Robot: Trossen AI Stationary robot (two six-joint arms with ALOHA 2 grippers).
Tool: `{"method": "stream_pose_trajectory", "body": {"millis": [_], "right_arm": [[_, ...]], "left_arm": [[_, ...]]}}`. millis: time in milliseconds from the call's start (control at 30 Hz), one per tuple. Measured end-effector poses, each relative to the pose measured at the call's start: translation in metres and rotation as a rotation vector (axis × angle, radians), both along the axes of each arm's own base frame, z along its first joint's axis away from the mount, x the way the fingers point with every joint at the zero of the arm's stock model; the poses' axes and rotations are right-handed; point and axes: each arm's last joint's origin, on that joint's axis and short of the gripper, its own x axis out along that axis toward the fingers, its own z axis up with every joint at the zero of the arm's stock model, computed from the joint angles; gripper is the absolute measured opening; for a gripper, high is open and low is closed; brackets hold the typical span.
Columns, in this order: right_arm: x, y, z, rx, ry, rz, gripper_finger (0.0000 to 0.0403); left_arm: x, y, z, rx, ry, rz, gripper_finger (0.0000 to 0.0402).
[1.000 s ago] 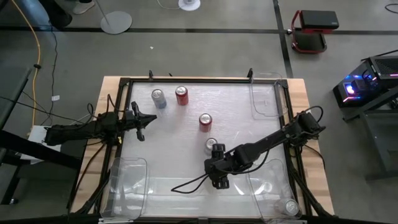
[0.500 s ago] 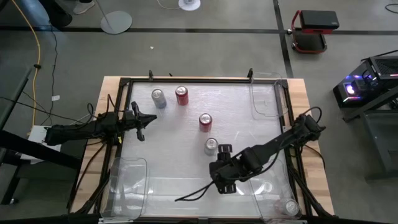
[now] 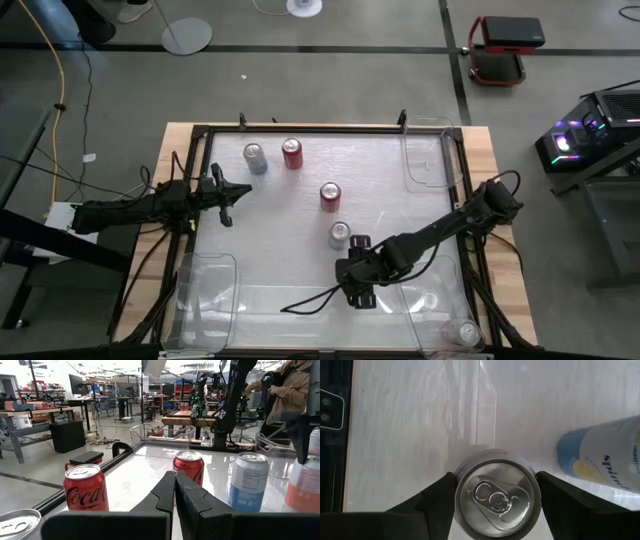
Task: Sort soda cans
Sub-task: Put the orange-white soda can into the bottom right transparent bin
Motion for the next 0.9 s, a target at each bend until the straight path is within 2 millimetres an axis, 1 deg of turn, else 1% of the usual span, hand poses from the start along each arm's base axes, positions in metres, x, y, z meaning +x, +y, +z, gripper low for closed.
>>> {"method": "stream_pose_trajectory", "body": {"millis": [133, 333, 433, 600, 900], "right_arm": [[0.0016, 0.0009, -0.0014, -0.002, -0.019, 0.005, 0.0259], [0.0037, 0.0017, -0.0052, -0.011, -0.022, 0.043, 0.0311], [0.0022, 0.0016, -0.0069, -0.013, 0.001, 0.073, 0.0328], [-0.0003, 0.0008, -0.0080, -0.007, 0.035, 0.064, 0.0327], [-0.0038, -0.0009, -0.0081, -0.018, 0.070, 0.047, 0.0301]], "left_arm": [[0.0000, 0.0000, -0.0001, 0.000, 0.001, 0.000, 0.0005], [0.0000, 0.0000, -0.0002, 0.000, 0.002, 0.000, 0.0005], [0.0000, 0.0000, -0.0002, 0.000, 0.002, 0.000, 0.0005], [0.0000, 0.0000, -0.0002, 0.000, 0.002, 0.000, 0.0005], [0.0000, 0.0000, -0.0002, 0.000, 0.002, 0.000, 0.0005]]}}
